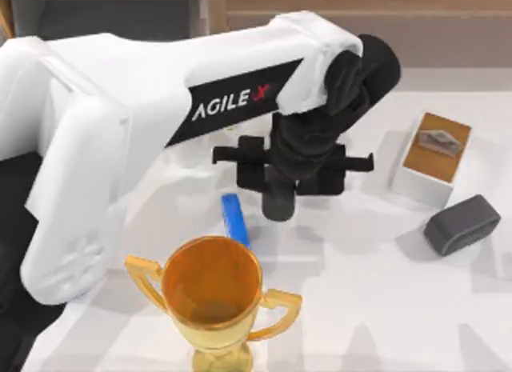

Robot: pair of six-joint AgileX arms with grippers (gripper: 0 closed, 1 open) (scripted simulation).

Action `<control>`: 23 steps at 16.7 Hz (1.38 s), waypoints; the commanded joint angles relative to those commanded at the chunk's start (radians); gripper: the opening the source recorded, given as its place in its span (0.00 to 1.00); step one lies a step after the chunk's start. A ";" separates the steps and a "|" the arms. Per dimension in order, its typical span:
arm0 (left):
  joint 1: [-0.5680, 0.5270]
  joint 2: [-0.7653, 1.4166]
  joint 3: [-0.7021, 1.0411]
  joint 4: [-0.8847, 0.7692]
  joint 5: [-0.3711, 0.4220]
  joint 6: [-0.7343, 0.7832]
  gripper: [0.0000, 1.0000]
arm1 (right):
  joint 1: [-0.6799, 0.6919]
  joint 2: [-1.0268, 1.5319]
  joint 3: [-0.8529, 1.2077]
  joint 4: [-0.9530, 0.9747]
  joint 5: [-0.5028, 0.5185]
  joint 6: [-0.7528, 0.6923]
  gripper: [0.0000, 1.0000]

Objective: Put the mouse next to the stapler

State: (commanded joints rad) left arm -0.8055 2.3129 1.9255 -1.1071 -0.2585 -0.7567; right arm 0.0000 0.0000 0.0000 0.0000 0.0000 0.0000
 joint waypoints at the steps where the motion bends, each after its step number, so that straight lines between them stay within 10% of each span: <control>1: -0.008 -0.001 0.007 0.004 0.021 -0.010 0.00 | 0.000 0.000 0.000 0.000 0.000 0.000 1.00; 13: -0.061 0.037 0.005 0.022 0.187 -0.098 0.00 | 0.000 0.000 0.000 0.000 0.000 0.000 1.00; 23: -0.061 0.037 0.005 0.022 0.187 -0.098 0.75 | 0.000 0.000 0.000 0.000 0.000 0.000 1.00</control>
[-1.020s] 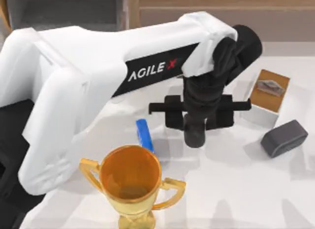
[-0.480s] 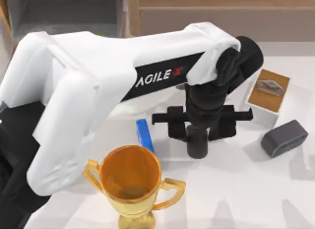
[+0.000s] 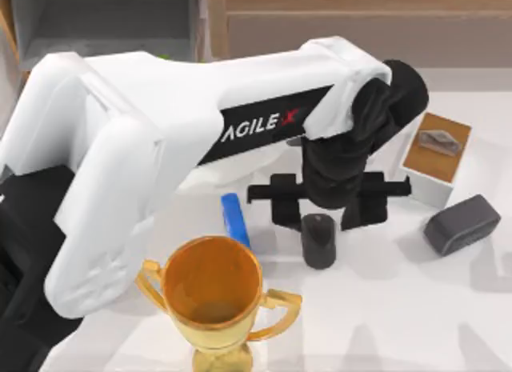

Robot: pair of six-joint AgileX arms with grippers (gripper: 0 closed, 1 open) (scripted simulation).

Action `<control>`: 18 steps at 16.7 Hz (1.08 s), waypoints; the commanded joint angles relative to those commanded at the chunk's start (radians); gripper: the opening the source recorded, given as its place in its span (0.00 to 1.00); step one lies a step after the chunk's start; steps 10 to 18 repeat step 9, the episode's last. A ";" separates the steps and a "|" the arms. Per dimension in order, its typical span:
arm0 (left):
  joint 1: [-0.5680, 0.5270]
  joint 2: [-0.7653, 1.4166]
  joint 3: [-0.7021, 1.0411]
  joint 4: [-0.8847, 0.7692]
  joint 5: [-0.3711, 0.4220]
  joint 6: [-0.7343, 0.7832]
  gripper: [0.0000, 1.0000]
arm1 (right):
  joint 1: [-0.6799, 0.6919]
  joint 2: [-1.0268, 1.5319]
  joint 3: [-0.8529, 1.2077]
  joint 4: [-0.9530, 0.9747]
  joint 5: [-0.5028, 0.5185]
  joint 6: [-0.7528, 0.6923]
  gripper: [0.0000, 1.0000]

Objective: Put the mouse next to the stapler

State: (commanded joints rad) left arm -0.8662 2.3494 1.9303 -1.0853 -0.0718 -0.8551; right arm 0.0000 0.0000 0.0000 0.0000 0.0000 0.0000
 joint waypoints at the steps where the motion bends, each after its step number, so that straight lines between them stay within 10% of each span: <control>1: 0.000 0.000 0.000 0.000 0.000 0.000 0.83 | 0.000 0.000 0.000 0.000 0.000 0.000 1.00; 4: 0.000 0.000 0.000 0.000 0.000 0.000 1.00 | 0.000 0.000 0.000 0.000 0.000 0.000 1.00; 18: 0.000 0.000 0.000 0.000 0.000 0.000 1.00 | 0.000 0.000 0.000 0.000 0.000 0.000 1.00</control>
